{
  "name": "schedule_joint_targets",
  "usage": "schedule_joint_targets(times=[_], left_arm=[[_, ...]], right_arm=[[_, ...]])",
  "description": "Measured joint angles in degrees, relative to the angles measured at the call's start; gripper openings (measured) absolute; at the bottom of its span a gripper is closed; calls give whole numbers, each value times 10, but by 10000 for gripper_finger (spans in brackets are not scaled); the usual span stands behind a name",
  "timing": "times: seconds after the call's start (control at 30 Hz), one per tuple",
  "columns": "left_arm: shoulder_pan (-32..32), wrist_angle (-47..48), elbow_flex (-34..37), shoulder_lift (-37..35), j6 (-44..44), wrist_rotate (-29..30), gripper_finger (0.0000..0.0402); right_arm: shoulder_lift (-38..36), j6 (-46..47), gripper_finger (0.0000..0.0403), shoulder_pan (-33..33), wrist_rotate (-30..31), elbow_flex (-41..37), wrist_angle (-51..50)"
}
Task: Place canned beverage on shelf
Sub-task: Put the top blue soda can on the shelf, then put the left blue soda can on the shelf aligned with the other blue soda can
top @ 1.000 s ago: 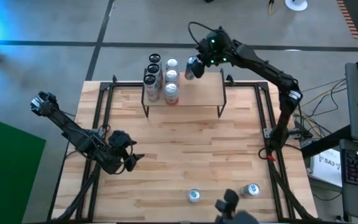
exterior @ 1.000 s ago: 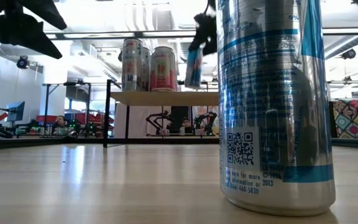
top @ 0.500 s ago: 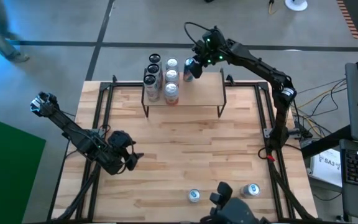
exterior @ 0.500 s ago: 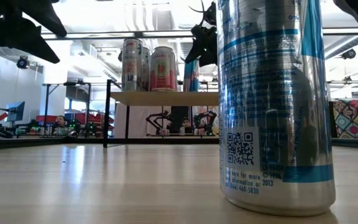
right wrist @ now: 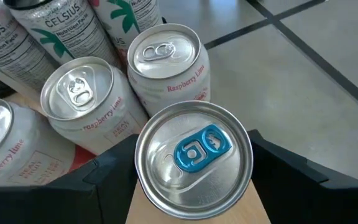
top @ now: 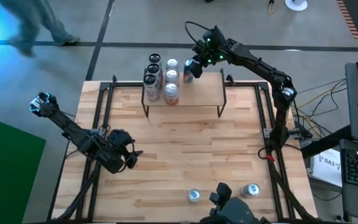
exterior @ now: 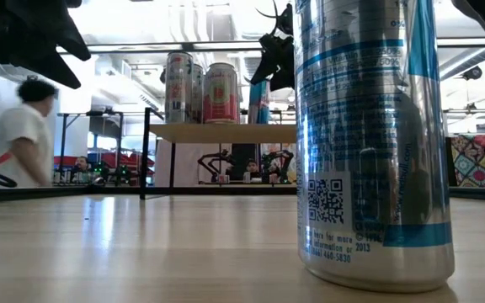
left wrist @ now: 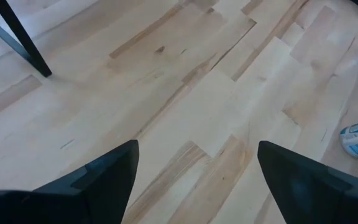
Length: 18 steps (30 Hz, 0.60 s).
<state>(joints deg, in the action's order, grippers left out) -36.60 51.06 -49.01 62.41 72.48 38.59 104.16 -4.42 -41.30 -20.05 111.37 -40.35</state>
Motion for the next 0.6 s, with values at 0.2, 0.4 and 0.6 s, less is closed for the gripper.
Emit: schedule_joint_targets(times=[0.2, 0.4, 0.6], left_arm=[[3, 0, 0, 0, -2, 5, 315], [3, 0, 0, 0, -2, 5, 315], [2, 0, 0, -6, -1, -5, 315]], right_arm=[[0, 3, 289, 0, 0, 0, 4], [-1, 10, 307, 0, 1, 15, 2], [-28, 19, 308, 0, 21, 56, -42]])
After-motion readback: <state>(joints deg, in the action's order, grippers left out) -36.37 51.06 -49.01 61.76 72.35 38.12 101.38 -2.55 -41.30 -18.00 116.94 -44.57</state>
